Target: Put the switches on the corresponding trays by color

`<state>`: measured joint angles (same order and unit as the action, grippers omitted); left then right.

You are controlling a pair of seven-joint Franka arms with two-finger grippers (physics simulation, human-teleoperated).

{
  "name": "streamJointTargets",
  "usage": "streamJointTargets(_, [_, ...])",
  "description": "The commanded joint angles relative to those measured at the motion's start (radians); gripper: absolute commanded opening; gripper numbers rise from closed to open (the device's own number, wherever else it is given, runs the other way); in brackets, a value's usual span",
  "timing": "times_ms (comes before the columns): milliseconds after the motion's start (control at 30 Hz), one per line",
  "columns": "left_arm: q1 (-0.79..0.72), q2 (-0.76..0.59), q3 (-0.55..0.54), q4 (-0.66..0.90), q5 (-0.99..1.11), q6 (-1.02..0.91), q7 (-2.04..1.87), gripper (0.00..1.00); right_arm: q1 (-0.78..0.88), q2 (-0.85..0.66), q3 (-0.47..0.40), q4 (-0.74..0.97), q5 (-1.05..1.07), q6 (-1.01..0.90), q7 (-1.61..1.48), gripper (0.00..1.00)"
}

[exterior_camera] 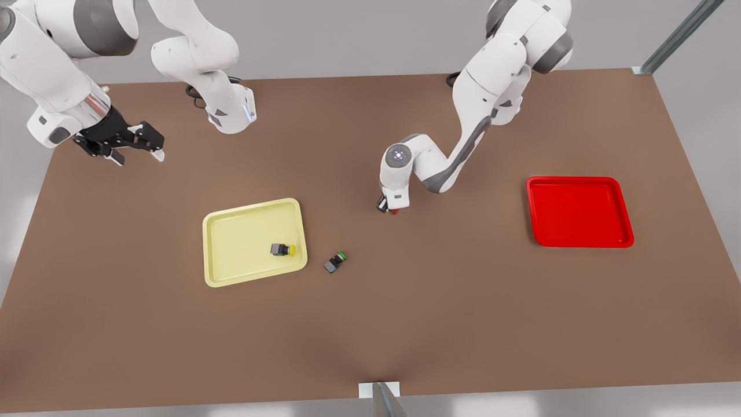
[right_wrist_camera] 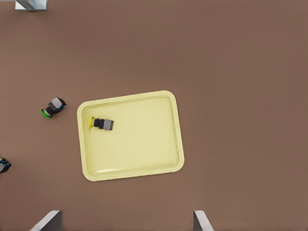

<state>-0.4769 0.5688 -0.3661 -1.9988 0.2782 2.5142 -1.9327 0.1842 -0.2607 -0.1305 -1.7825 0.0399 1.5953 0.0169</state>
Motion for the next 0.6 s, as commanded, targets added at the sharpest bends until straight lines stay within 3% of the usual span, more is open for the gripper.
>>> streamJointTargets(0, [0.000, 0.000, -0.001, 0.000, 0.001, 0.000, 0.000, 0.52, 0.000, 0.000, -0.001, 0.000, 0.000, 0.000, 0.000, 1.00])
streamJointTargets(567, [-0.003, -0.006, 0.001, -0.003, 0.010, -0.005, 0.011, 0.52, -0.002, 0.008, -0.001, -0.003, 0.000, 0.006, -0.021, 1.00])
